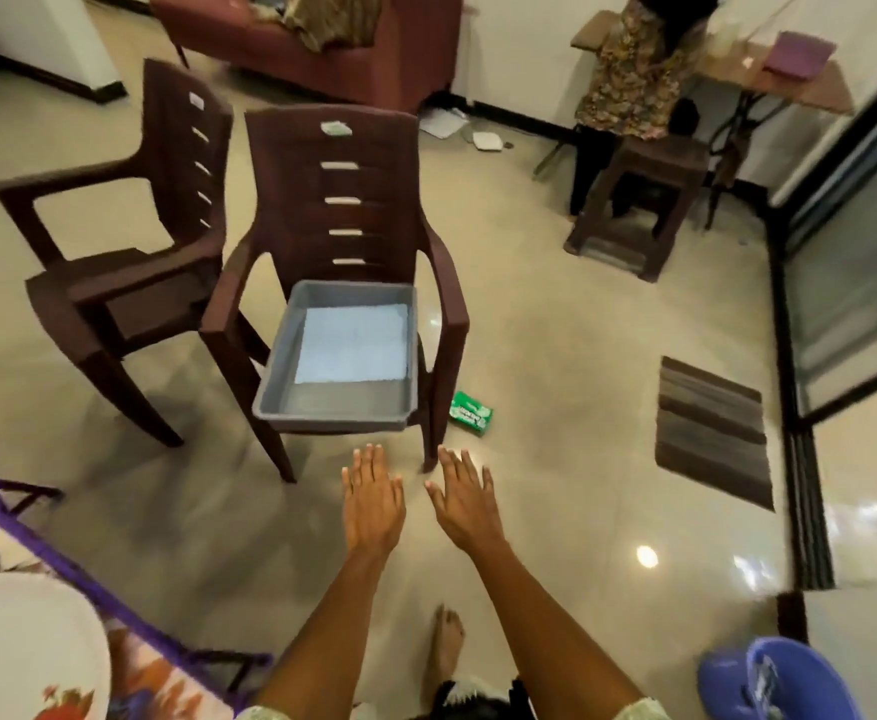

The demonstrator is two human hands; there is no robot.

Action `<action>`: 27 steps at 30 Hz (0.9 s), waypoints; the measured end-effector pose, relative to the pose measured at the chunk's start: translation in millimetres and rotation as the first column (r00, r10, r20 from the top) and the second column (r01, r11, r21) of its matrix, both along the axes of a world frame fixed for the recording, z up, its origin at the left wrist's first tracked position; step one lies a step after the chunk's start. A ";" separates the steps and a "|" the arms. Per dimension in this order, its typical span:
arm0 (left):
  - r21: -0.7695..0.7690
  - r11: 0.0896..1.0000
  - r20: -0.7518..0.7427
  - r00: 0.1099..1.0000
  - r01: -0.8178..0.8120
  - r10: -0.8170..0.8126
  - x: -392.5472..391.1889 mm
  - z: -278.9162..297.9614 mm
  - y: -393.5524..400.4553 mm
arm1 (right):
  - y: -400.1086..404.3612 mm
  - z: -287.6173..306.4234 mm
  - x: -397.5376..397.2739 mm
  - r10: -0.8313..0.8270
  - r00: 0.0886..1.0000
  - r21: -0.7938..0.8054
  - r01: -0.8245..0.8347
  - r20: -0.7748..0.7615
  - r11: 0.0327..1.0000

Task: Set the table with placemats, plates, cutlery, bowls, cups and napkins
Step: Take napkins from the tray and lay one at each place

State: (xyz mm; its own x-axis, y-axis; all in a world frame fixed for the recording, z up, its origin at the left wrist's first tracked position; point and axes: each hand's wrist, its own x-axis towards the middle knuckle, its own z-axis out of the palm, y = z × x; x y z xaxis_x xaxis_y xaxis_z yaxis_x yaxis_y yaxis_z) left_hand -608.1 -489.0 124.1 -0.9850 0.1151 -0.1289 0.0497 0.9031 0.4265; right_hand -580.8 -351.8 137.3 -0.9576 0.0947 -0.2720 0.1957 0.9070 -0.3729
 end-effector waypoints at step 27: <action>-0.215 0.971 0.227 0.961 -0.107 0.157 -462.8 -204.7 -79.4 | 4.1 -186.3 -495.1 0.249 0.927 0.038 -0.270 0.281 0.962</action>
State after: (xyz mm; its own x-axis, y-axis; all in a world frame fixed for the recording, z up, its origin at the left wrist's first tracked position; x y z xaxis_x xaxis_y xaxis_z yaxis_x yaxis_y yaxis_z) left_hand -1070.9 -568.4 -80.7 -0.9265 -0.0661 -0.3703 -0.1574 0.9623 0.2219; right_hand -1075.9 -347.7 -49.0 -0.8421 -0.1165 -0.5267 0.0341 0.9629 -0.2676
